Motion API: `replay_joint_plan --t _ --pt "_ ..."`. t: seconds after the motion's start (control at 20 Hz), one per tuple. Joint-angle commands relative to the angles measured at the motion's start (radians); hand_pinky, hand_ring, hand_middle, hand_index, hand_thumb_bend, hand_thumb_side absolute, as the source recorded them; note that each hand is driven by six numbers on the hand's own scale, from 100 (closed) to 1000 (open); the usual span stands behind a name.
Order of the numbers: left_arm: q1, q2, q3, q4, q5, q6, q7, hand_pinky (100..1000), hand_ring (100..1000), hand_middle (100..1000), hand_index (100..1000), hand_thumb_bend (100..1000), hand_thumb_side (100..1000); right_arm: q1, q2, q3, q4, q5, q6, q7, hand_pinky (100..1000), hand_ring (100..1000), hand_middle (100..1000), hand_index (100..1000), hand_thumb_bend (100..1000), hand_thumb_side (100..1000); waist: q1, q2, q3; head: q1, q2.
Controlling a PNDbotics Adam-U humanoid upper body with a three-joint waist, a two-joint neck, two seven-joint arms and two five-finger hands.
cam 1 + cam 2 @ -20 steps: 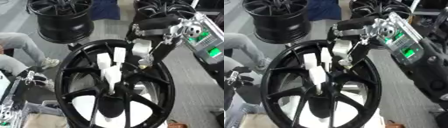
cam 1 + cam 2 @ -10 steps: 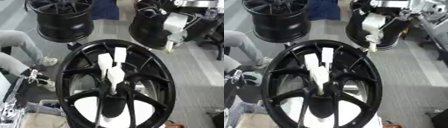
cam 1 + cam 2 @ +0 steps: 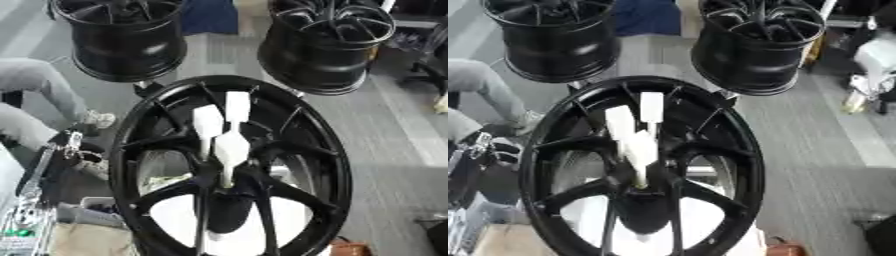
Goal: Pull the pin out of the wheel hub.
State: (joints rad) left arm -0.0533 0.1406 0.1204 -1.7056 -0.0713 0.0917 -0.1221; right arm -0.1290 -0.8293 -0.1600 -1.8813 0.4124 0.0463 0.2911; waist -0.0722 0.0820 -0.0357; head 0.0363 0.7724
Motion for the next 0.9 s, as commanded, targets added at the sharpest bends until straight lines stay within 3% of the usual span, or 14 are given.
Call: replay_joint_plan --t 0.05,0.15,0.2,0.3,0.4,0.55,0.75,0.9 --pt "-0.012 0.013 0.008 -0.015 -0.004 0.0 0.007 560 584 688 766 100 772 0.071 0.094 -0.103 0.023 0.103 0.075 -0.098 455 420 487 649 100 100 0.005 -0.005 -0.004 0.006 -0.002" --pt "-0.012 0.012 0.01 -0.015 -0.005 -0.001 0.008 560 584 688 766 100 770 0.127 0.177 -0.15 0.064 0.159 0.117 -0.17 532 480 552 733 100 100 0.008 -0.004 -0.005 0.007 -0.002" --pt "-0.011 0.012 0.011 -0.015 -0.004 -0.001 0.009 560 584 688 766 100 769 0.143 0.207 -0.165 0.084 0.178 0.135 -0.204 637 581 649 828 100 111 0.01 -0.004 -0.006 0.008 -0.002" --pt "-0.01 0.012 0.013 -0.016 -0.004 -0.002 0.012 560 584 688 766 100 768 0.167 0.268 -0.198 0.135 0.201 0.179 -0.29 794 759 789 901 100 354 0.015 -0.004 -0.007 0.008 -0.002" --pt "-0.011 0.01 0.013 -0.016 -0.003 -0.002 0.013 560 584 688 767 100 767 0.176 0.315 -0.22 0.179 0.213 0.213 -0.376 845 818 832 915 100 460 0.019 -0.005 -0.007 0.007 -0.002" --pt "-0.009 0.007 0.012 -0.016 -0.002 -0.003 0.012 561 584 688 767 100 767 0.179 0.373 -0.237 0.217 0.202 0.249 -0.49 869 848 856 918 100 544 0.026 -0.007 -0.007 0.007 -0.002" --pt "-0.009 0.004 0.012 -0.016 0.0 -0.005 0.011 561 585 689 767 100 767 0.176 0.428 -0.239 0.212 0.176 0.265 -0.607 854 829 839 905 100 561 0.029 -0.009 -0.006 -0.006 -0.002" --pt "-0.007 -0.001 0.012 -0.015 0.0 -0.004 0.011 561 585 690 767 100 768 0.172 0.458 -0.23 0.189 0.155 0.261 -0.649 842 818 830 897 100 572 0.033 -0.011 -0.005 -0.015 -0.002"
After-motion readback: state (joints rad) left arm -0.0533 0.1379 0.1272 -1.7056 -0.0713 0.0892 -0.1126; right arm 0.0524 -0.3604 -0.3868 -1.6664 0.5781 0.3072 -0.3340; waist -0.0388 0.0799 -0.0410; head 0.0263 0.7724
